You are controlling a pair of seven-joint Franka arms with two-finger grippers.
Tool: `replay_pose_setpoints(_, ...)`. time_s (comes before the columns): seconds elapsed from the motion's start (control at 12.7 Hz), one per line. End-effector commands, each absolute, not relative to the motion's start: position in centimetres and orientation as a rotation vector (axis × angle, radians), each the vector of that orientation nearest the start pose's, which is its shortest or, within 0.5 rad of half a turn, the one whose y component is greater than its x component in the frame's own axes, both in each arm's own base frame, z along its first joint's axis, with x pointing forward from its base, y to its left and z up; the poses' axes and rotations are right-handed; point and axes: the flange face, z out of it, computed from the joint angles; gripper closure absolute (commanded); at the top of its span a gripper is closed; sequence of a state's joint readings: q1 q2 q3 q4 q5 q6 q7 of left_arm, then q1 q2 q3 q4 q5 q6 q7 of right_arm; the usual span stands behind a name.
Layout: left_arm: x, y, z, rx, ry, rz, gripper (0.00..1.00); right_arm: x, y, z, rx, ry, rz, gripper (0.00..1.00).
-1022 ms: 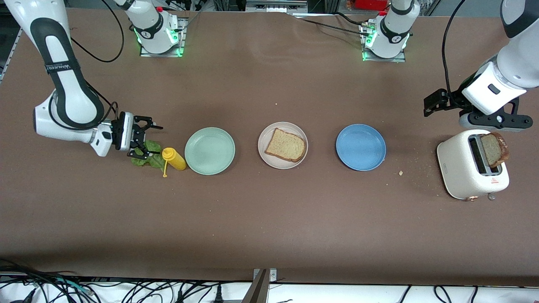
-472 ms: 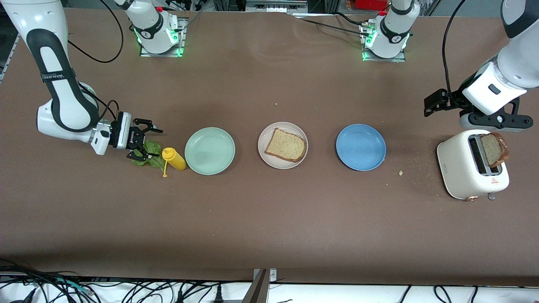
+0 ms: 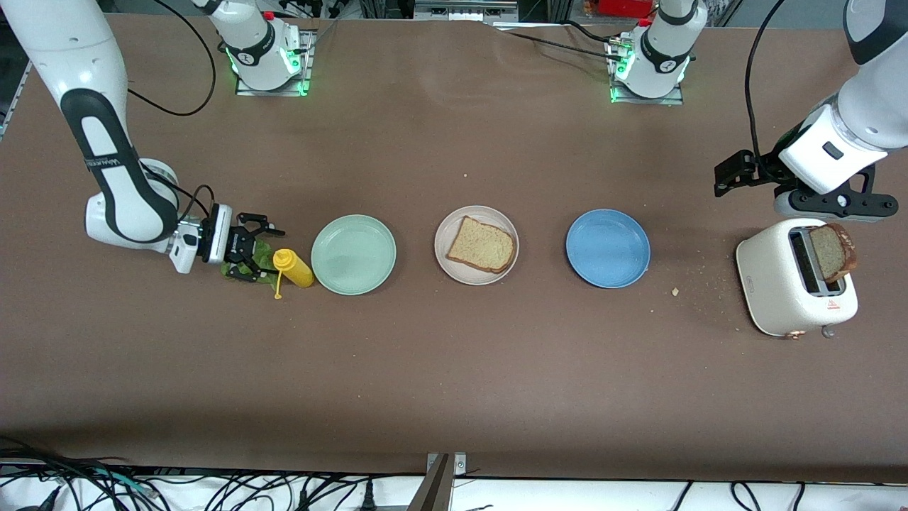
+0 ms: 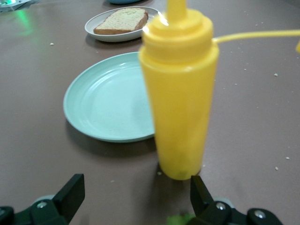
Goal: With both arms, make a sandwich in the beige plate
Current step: 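Close the right gripper on the mustard bottle and lift it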
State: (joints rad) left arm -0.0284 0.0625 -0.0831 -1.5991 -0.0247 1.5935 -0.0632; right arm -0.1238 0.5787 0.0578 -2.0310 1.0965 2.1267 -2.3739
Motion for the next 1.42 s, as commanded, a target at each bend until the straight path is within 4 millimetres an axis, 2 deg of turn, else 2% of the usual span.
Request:
replay_pose_setpoints(0.0,56.4,-6.3,58.0,-3.143,0.069,0.085,0.0,57.7,2.0,14.5,-1.75,-1.511,-0.833,0.0)
replay_pose_setpoints(0.08,56.4,-6.3,58.0,-3.141,0.07,0.087,0.0,57.8,3.3,14.8,-1.736,-1.495,-0.847,0.0)
replay_pose_setpoints(0.31,56.4,-6.2,58.0,-3.141,0.07,0.085,0.0,57.9,5.1,15.0,-1.728,-1.461,-0.877,0.0)
replay_pose_setpoints(0.39,56.4,-6.2,58.0,-3.141,0.07,0.087,0.0,57.9,5.0,14.9,-1.74,-1.456,-0.88,0.02)
replay_pose_setpoints(0.47,56.4,-6.2,58.0,-3.143,0.069,0.085,0.0,58.0,5.0,14.8,-1.745,-1.446,-0.885,0.11)
replay_pose_setpoints(1.02,56.6,-6.1,58.0,-3.143,0.069,0.085,0.0,57.8,4.8,13.7,-1.737,-1.482,-0.887,0.1)
replay_pose_setpoints(1.18,56.6,-6.1,58.0,-3.143,0.069,0.085,0.0,57.6,4.8,12.7,-1.736,-1.486,-0.884,0.1)
replay_pose_setpoints(1.34,56.6,-6.1,57.9,-3.143,0.067,0.087,0.0,57.9,4.8,12.8,-1.727,-1.493,-0.9,0.1)
